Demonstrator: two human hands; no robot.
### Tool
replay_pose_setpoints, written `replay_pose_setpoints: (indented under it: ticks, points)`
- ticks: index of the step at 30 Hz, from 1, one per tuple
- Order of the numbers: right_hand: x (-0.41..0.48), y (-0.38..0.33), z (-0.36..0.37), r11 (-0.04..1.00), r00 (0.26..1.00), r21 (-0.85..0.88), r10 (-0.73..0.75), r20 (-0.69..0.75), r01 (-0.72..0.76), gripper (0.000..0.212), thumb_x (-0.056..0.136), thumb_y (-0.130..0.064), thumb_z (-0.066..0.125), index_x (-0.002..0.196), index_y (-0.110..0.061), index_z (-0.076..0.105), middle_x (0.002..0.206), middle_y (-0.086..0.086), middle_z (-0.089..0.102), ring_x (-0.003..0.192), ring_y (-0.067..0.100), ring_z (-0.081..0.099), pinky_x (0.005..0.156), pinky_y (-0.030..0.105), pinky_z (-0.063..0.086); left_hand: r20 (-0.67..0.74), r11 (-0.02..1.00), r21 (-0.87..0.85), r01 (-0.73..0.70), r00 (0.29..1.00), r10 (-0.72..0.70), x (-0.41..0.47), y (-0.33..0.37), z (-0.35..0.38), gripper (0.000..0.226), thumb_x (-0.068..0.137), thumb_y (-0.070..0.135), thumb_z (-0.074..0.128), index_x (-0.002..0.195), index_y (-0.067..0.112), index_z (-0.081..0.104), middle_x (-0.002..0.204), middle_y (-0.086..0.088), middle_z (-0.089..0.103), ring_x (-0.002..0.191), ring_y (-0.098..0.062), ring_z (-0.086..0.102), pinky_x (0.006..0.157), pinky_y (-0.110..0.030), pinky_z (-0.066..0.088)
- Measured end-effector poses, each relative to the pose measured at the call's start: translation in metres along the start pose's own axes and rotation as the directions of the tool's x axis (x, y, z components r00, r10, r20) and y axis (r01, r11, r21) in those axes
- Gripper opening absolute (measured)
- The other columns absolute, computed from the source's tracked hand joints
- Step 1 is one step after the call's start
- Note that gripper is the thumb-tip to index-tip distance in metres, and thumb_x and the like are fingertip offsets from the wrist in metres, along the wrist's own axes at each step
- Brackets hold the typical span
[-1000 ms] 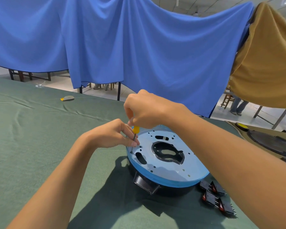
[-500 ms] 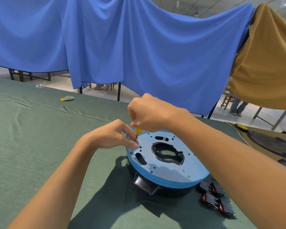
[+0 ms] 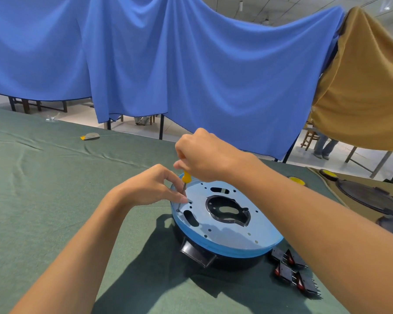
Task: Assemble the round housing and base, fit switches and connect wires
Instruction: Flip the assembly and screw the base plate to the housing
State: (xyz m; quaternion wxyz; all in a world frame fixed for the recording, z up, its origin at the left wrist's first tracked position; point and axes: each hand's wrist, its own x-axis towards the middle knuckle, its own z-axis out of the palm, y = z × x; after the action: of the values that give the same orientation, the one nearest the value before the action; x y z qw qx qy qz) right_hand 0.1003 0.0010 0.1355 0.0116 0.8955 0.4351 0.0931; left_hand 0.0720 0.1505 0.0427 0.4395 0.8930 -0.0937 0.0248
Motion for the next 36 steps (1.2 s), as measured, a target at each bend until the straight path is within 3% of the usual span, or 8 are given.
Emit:
replay_pose_setpoints:
  ticks: [5, 8, 16, 19, 22, 27, 31, 36]
  points:
    - [0.001, 0.007, -0.005, 0.997, 0.997, 0.035, -0.068, 0.034, 0.066, 0.020, 0.090, -0.033, 0.065, 0.099, -0.015, 0.059, 0.094, 0.003, 0.053, 0.093, 0.027, 0.056, 0.069, 0.034, 0.046, 0.015, 0.999, 0.024, -0.036, 0.999, 0.036, 0.000, 0.000, -0.002, 0.014, 0.080, 0.017, 0.080, 0.070, 0.026, 0.078, 0.091, 0.010, 0.073, 0.101, -0.012, 0.065, 0.094, -0.033, 0.048]
    - [0.000, 0.006, -0.010, 0.996, 0.997, 0.042, -0.077, 0.029, 0.075, 0.015, 0.089, -0.030, 0.067, 0.093, -0.024, 0.053, 0.087, -0.001, 0.045, 0.092, 0.027, 0.055, 0.059, 0.029, 0.037, 0.054, 0.999, 0.032, -0.007, 0.999, 0.006, -0.001, 0.000, -0.003, 0.009, 0.083, 0.021, 0.079, 0.078, 0.028, 0.079, 0.096, 0.015, 0.072, 0.098, -0.002, 0.063, 0.088, -0.023, 0.044]
    - [-0.003, 0.001, -0.004, 0.996, 0.997, 0.026, -0.081, -0.011, 0.082, 0.030, 0.094, -0.042, 0.057, 0.092, -0.012, 0.060, 0.088, 0.002, 0.054, 0.085, 0.024, 0.054, 0.066, 0.033, 0.044, 0.006, 0.999, 0.032, -0.006, 1.000, 0.006, -0.001, 0.000, -0.002, 0.013, 0.079, 0.022, 0.082, 0.067, 0.027, 0.077, 0.098, 0.004, 0.072, 0.105, -0.017, 0.063, 0.099, -0.042, 0.047]
    - [-0.004, 0.000, -0.011, 0.988, 0.989, 0.031, -0.149, 0.020, 0.148, 0.012, 0.092, -0.026, 0.063, 0.102, -0.020, 0.062, 0.091, -0.003, 0.048, 0.091, 0.018, 0.048, 0.066, 0.026, 0.037, 0.041, 0.999, 0.032, -0.007, 0.999, 0.006, -0.001, 0.000, -0.003, 0.014, 0.081, 0.022, 0.080, 0.070, 0.030, 0.078, 0.093, 0.012, 0.073, 0.100, -0.010, 0.064, 0.091, -0.030, 0.047]
    - [-0.003, 0.001, -0.010, 0.994, 0.996, 0.063, -0.088, -0.008, 0.088, 0.012, 0.091, -0.028, 0.064, 0.085, -0.023, 0.055, 0.081, -0.002, 0.044, 0.081, 0.024, 0.054, 0.052, 0.025, 0.030, 0.012, 0.999, 0.044, 0.024, 1.000, -0.025, -0.001, 0.000, -0.002, 0.008, 0.078, 0.031, 0.082, 0.073, 0.034, 0.078, 0.098, 0.013, 0.073, 0.100, -0.005, 0.063, 0.082, -0.017, 0.038]
    - [-0.002, 0.002, -0.001, 1.000, 1.000, 0.013, -0.015, -0.026, 0.016, 0.032, 0.097, -0.041, 0.053, 0.077, -0.017, 0.046, 0.075, 0.001, 0.043, 0.072, 0.025, 0.050, 0.054, 0.031, 0.036, -0.059, 1.000, 0.022, 0.010, 0.998, -0.009, 0.002, -0.003, -0.001, 0.016, 0.074, 0.028, 0.085, 0.064, 0.033, 0.074, 0.101, 0.001, 0.074, 0.099, -0.012, 0.063, 0.083, -0.018, 0.040]
    - [-0.003, 0.002, -0.006, 0.994, 0.994, 0.044, -0.099, 0.050, 0.097, 0.019, 0.091, -0.035, 0.064, 0.100, -0.019, 0.060, 0.100, 0.003, 0.056, 0.093, 0.025, 0.055, 0.072, 0.035, 0.048, 0.022, 1.000, -0.009, -0.023, 0.999, 0.024, 0.000, -0.002, -0.003, 0.011, 0.079, 0.019, 0.082, 0.075, 0.029, 0.080, 0.095, 0.013, 0.073, 0.098, -0.003, 0.065, 0.076, -0.003, 0.041]
    - [-0.003, 0.001, -0.001, 1.000, 1.000, -0.003, -0.022, 0.001, 0.022, 0.018, 0.097, -0.028, 0.055, 0.085, -0.018, 0.047, 0.080, 0.002, 0.040, 0.077, 0.025, 0.051, 0.053, 0.030, 0.032, 0.017, 1.000, 0.018, 0.025, 1.000, -0.026, 0.002, -0.002, -0.001, 0.006, 0.078, 0.028, 0.083, 0.074, 0.032, 0.079, 0.096, 0.023, 0.072, 0.095, 0.009, 0.061, 0.075, -0.008, 0.037]
